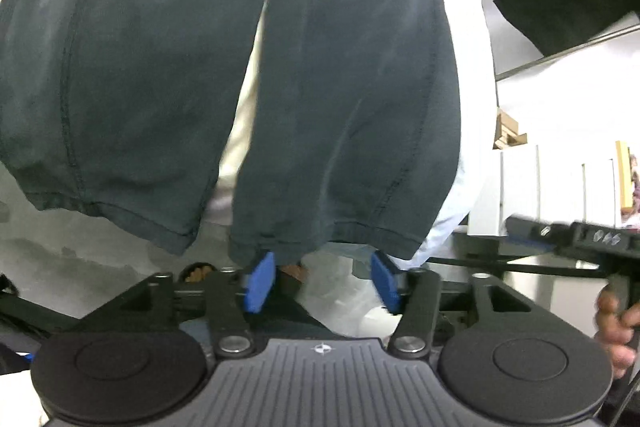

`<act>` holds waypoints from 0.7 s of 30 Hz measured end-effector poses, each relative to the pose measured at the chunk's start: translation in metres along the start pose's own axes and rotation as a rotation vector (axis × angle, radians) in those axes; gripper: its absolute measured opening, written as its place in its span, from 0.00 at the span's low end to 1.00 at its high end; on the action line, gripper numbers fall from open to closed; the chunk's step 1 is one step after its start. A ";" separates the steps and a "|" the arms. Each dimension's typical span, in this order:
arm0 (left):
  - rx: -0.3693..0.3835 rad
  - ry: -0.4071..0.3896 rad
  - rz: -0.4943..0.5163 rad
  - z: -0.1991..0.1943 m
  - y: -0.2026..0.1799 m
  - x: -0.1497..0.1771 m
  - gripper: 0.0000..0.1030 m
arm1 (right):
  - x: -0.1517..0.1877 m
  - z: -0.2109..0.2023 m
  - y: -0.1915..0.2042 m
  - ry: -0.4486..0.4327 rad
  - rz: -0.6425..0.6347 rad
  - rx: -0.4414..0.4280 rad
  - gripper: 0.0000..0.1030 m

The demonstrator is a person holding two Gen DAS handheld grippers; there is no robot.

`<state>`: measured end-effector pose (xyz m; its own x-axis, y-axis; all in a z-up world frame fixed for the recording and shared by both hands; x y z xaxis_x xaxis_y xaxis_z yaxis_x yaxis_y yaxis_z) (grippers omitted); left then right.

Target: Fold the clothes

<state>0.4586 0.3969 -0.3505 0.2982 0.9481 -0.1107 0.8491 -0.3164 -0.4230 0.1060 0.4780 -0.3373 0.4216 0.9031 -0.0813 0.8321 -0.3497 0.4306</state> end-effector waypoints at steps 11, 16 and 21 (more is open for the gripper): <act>-0.147 -0.176 -0.148 -0.033 -0.075 -0.049 0.61 | -0.078 -0.085 -0.012 -0.157 -0.215 -0.085 0.26; -0.206 -0.274 -0.328 -0.041 -0.120 -0.056 0.61 | -0.123 -0.111 -0.030 -0.144 -0.415 -0.124 0.27; -0.212 -0.335 -0.412 -0.046 -0.173 -0.065 0.63 | -0.165 -0.137 -0.051 -0.112 -0.523 -0.147 0.27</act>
<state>0.3119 0.3883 -0.2286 -0.2017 0.9419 -0.2688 0.9451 0.1152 -0.3057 -0.0553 0.3813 -0.2224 0.0083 0.9121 -0.4098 0.8850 0.1841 0.4276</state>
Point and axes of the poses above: each gripper's, at about its wrist camera, not at the fingertips, and z roughly the way its jaws point, y to its left, x to its underside, the point moved 4 cm from there along z, roughly the way its jaws point, and after that the axes turned 2 degrees about z, right-handed, at the moved point
